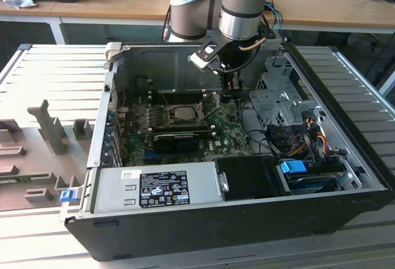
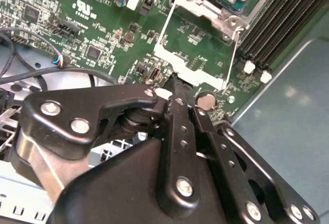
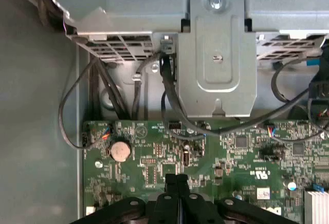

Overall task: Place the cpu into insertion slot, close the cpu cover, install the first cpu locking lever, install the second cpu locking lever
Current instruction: 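Close the cpu cover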

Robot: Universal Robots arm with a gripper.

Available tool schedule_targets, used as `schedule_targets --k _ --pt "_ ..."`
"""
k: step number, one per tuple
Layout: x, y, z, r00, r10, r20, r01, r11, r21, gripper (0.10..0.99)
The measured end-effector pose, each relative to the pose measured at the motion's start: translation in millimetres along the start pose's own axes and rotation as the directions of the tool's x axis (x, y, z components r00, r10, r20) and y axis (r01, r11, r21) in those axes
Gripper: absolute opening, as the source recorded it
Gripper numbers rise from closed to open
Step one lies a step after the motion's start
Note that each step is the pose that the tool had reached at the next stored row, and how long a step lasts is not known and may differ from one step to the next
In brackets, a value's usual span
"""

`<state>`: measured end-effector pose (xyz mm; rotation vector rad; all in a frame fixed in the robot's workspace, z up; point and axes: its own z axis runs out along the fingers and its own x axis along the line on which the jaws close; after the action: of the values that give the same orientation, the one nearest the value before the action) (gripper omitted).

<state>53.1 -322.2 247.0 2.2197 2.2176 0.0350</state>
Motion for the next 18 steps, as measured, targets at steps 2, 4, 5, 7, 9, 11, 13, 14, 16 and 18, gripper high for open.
schedule_targets --k 2,4,5,7,9,11,13,14,16,18 --pt "-0.1 -4.1 -0.2 1.0000 0.000 0.0003 0.000 1.0000 0.000 0.106" --pt "-0.1 -5.1 -0.2 1.0000 0.000 0.0002 0.000 1.0000 0.000 0.106" --pt "-0.1 -6.0 -0.2 1.0000 0.000 0.0003 0.000 1.0000 0.000 0.106" --pt "-0.1 -8.0 -0.2 1.0000 0.000 0.0003 0.000 1.0000 0.000 0.106" --pt "-0.1 -9.8 -0.3 1.0000 0.000 0.0002 0.000 1.0000 0.000 0.106" --pt "-0.1 -11.9 -0.3 1.0000 0.000 0.0003 0.000 1.0000 0.000 0.106" --pt "-0.1 -12.6 -0.3 1.0000 0.000 0.0002 0.000 1.0000 0.000 0.106" --pt "-0.1 -12.7 -0.3 1.0000 0.000 0.0002 0.000 1.0000 0.000 0.106" --pt "-0.1 -12.8 -0.3 1.0000 0.000 0.0003 0.000 1.0000 0.000 0.106" --pt "-0.1 -13.1 -0.3 1.0000 0.000 0.0002 0.000 1.0000 0.000 0.106"
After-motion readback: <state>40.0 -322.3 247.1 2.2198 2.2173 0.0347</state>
